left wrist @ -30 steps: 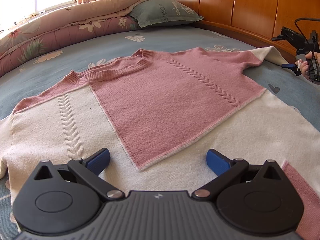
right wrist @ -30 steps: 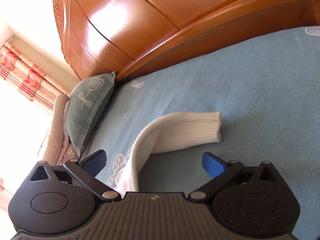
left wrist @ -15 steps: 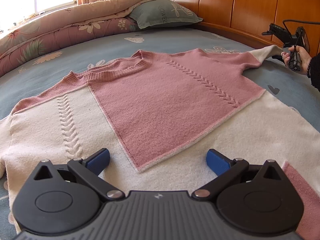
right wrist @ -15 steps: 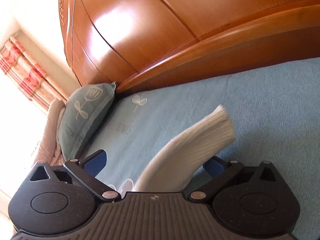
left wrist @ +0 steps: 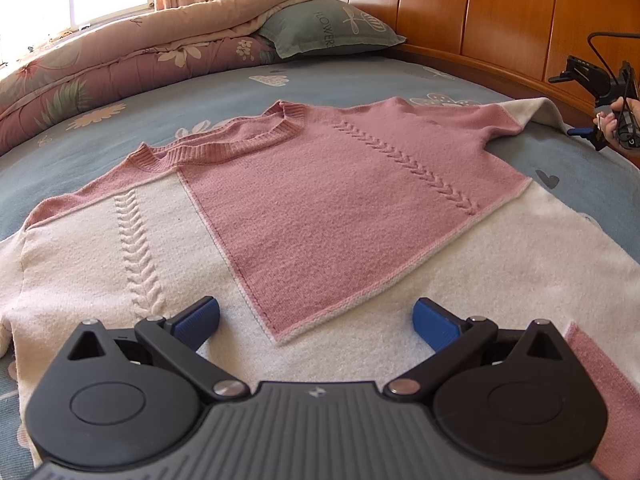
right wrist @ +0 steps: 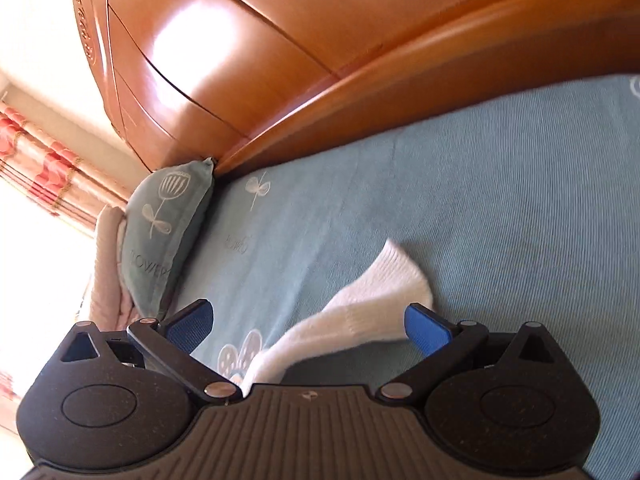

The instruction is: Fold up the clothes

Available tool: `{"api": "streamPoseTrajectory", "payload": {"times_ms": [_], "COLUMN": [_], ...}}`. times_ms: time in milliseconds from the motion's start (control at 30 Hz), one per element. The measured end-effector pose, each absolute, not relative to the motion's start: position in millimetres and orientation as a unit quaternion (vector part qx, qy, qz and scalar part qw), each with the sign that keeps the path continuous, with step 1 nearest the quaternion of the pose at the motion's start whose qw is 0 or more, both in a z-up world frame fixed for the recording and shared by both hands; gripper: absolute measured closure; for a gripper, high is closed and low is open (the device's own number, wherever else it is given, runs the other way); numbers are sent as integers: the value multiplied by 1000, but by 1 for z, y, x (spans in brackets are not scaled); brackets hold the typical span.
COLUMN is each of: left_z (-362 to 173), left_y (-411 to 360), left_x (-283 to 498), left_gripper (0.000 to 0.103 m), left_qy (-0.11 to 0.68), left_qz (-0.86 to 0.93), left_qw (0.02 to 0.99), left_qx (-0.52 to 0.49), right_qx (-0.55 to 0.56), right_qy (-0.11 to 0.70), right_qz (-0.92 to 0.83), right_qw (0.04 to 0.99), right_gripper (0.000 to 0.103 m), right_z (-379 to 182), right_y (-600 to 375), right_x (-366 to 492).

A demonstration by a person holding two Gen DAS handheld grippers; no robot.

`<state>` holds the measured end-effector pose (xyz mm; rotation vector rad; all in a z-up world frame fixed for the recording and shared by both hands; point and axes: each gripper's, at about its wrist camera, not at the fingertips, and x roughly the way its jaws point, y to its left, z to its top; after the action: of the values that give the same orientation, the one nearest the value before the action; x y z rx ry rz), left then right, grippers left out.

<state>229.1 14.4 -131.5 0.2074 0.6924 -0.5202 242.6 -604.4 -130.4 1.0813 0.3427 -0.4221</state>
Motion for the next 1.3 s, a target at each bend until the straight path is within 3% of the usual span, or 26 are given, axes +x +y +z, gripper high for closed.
{"api": "streamPoseTrajectory", "payload": {"times_ms": [300, 667, 833, 967, 1067, 1300], "left_z": [-132, -133, -132, -133, -133, -131], "left_y": [15, 15, 15, 15, 14, 13], "left_x": [229, 230, 230, 230, 229, 228], "left_gripper": [0, 0, 0, 0, 0, 0], "left_qy": [332, 331, 331, 331, 331, 331], "left_qz": [-252, -253, -253, -253, -253, -250], "left_qw": [904, 904, 904, 904, 904, 904], "left_qx": [99, 97, 98, 98, 98, 103], "right_qx": [484, 459, 346, 245, 126, -27], "right_qy": [182, 56, 142, 235, 302, 362], "right_qz": [-147, -147, -254, -189, -126, -62], "right_qw": [843, 874, 892, 922, 937, 930], "right_gripper": [0, 0, 0, 0, 0, 0], "right_z": [-142, -97, -71, -67, -79, -126], "right_y": [-575, -630, -626, -578, -513, -448], "right_x": [296, 308, 300, 316, 333, 353]}}
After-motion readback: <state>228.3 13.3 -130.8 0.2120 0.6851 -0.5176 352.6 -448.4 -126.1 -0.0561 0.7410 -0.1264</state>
